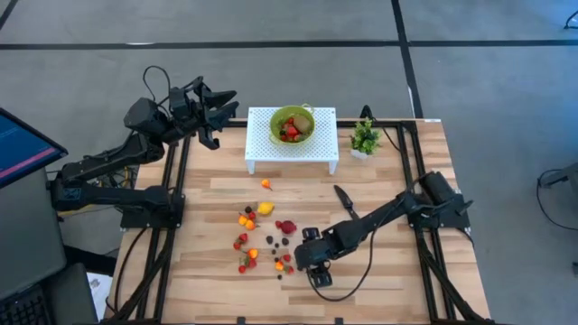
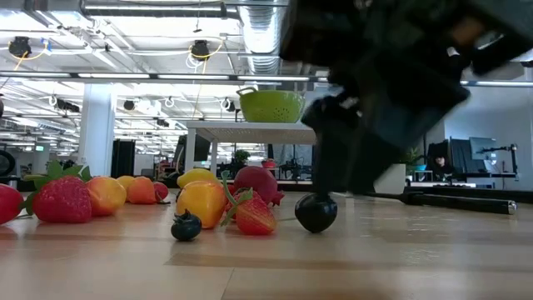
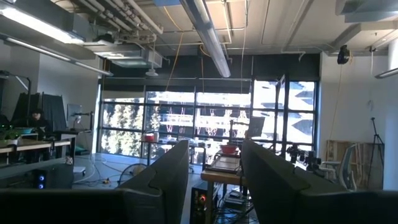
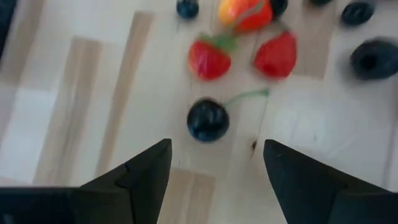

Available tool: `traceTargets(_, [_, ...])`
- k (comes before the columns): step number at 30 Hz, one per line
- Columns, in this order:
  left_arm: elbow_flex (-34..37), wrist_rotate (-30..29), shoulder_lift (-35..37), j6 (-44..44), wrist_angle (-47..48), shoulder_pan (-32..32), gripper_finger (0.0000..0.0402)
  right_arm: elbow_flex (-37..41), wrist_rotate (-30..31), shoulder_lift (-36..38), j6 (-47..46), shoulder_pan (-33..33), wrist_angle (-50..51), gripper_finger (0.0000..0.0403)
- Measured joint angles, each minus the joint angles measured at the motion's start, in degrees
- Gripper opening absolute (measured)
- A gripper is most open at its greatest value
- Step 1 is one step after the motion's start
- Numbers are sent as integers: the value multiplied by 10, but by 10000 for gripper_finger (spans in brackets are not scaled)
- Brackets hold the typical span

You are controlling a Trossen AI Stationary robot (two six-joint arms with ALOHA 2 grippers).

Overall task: Pick & Place Fruit
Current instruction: Put the black cherry into the green strainer bowl

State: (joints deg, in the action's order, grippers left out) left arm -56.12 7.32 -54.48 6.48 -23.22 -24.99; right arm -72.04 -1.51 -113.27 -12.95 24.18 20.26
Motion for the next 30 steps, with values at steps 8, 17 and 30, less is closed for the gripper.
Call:
traceTargets(8, [0, 0, 0, 0, 0, 0, 142, -33, -2, -36, 9, 1, -6, 250])
traceTargets(17, [0, 0, 0, 0, -1, 0, 142, -50, -1, -65, 11, 2, 1, 249])
traceTargets(30, [0, 0, 0, 0, -2, 0, 142, -48, 1, -63, 9, 1, 1, 236])
